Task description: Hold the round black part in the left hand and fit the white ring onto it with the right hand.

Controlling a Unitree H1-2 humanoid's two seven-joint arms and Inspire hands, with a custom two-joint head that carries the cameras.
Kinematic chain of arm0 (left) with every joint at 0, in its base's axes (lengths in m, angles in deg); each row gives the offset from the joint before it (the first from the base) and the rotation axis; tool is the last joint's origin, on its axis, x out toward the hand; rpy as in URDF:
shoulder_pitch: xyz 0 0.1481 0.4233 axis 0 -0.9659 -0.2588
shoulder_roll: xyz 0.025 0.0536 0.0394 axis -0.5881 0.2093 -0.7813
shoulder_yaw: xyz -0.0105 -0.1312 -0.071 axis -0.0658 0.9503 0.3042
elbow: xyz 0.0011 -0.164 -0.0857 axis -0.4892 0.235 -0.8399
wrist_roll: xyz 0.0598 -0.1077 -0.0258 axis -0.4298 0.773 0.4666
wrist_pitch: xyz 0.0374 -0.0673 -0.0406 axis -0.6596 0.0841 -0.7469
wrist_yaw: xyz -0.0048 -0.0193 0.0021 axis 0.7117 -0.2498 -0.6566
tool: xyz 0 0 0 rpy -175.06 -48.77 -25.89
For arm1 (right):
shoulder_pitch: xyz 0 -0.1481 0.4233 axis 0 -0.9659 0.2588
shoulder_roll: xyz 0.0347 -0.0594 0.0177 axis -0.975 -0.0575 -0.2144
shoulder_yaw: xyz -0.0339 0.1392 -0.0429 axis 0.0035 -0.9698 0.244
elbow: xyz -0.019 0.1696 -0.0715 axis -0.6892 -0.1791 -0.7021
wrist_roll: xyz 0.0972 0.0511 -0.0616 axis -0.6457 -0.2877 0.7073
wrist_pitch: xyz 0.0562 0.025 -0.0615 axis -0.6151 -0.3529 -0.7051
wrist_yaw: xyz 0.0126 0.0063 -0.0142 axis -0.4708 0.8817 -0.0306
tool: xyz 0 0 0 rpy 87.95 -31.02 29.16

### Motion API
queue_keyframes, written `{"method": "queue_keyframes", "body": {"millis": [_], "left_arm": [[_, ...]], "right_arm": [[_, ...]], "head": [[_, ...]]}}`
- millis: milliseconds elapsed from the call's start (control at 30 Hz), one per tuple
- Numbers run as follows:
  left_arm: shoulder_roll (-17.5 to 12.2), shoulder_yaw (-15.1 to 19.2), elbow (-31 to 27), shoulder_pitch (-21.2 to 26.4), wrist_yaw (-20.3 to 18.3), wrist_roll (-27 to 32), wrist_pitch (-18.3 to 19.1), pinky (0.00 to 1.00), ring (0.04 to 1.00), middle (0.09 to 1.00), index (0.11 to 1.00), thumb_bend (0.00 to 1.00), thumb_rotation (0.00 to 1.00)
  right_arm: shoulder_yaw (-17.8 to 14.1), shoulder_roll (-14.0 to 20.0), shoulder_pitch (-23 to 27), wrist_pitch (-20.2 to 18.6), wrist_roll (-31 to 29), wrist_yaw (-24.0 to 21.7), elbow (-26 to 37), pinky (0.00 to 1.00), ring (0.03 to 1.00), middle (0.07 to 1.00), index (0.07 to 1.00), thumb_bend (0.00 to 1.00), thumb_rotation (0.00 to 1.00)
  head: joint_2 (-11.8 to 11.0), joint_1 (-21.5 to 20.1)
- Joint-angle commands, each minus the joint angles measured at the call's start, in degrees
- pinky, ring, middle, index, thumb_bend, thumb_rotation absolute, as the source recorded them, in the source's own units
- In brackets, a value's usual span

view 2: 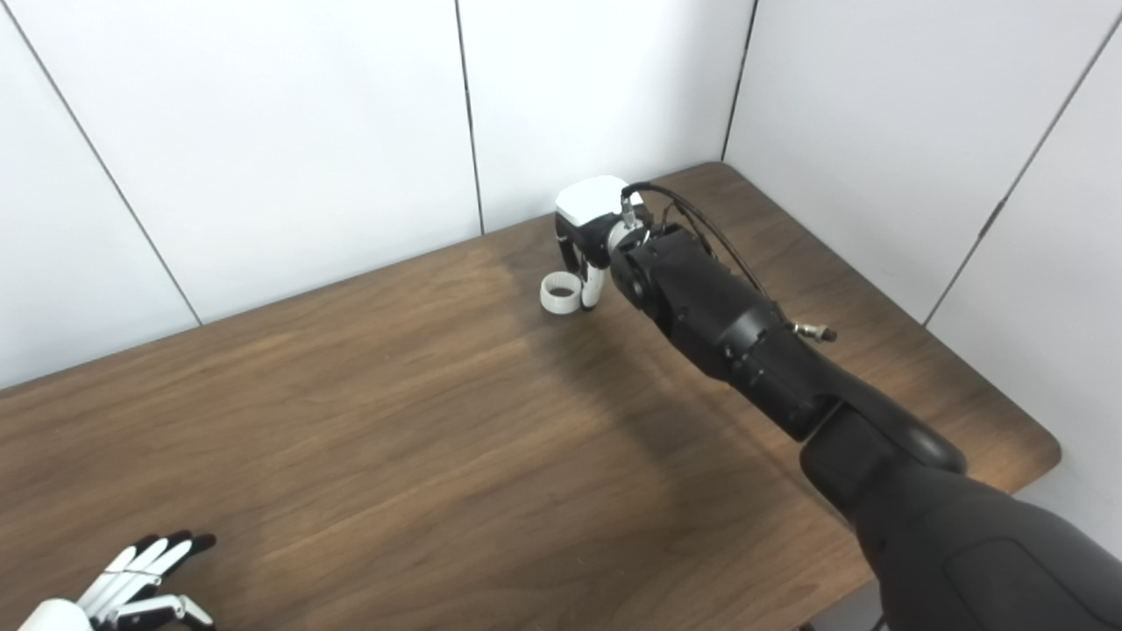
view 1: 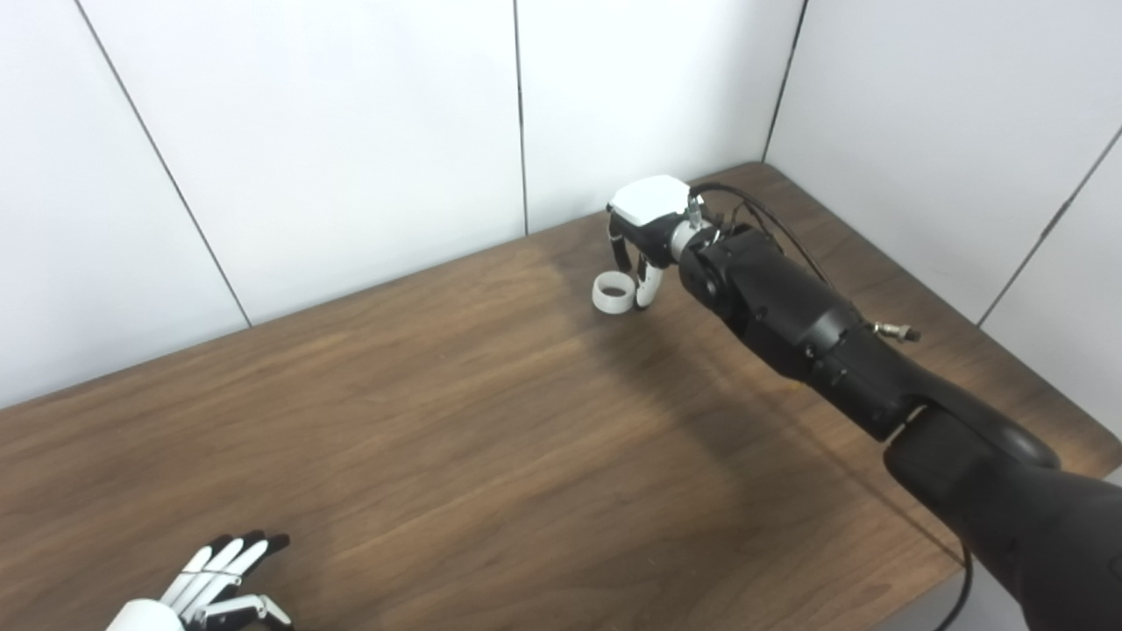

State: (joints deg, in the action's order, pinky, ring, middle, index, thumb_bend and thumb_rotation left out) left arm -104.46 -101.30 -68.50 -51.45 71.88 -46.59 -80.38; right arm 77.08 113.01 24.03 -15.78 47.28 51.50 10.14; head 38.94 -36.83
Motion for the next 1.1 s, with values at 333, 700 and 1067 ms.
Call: {"method": "queue_keyframes", "body": {"millis": [333,700,1067], "left_arm": [[-1.10,0.68,-0.40,0.43,-0.11,-0.12,-0.16,1.00,0.966,0.949,0.478,0.51,0.05],[-0.96,0.39,-0.48,0.51,-0.01,-0.17,-0.16,1.00,0.962,0.947,0.478,0.51,0.05],[-1.00,0.08,-0.23,0.74,0.29,-0.41,-0.17,1.00,0.967,0.951,0.478,0.51,0.05]], "right_arm": [[-0.65,1.57,2.11,-0.44,0.33,0.07,1.83,1.00,1.000,0.962,0.484,0.52,0.13],[-0.71,1.46,2.37,-0.62,0.24,-0.10,1.78,1.00,1.000,0.976,0.487,0.52,0.14],[-0.55,1.27,2.61,-1.85,0.82,-1.65,1.98,1.00,1.000,0.995,0.494,0.52,0.15]], "head": [[-0.33,0.34],[-0.65,0.52],[-0.87,0.61]]}}
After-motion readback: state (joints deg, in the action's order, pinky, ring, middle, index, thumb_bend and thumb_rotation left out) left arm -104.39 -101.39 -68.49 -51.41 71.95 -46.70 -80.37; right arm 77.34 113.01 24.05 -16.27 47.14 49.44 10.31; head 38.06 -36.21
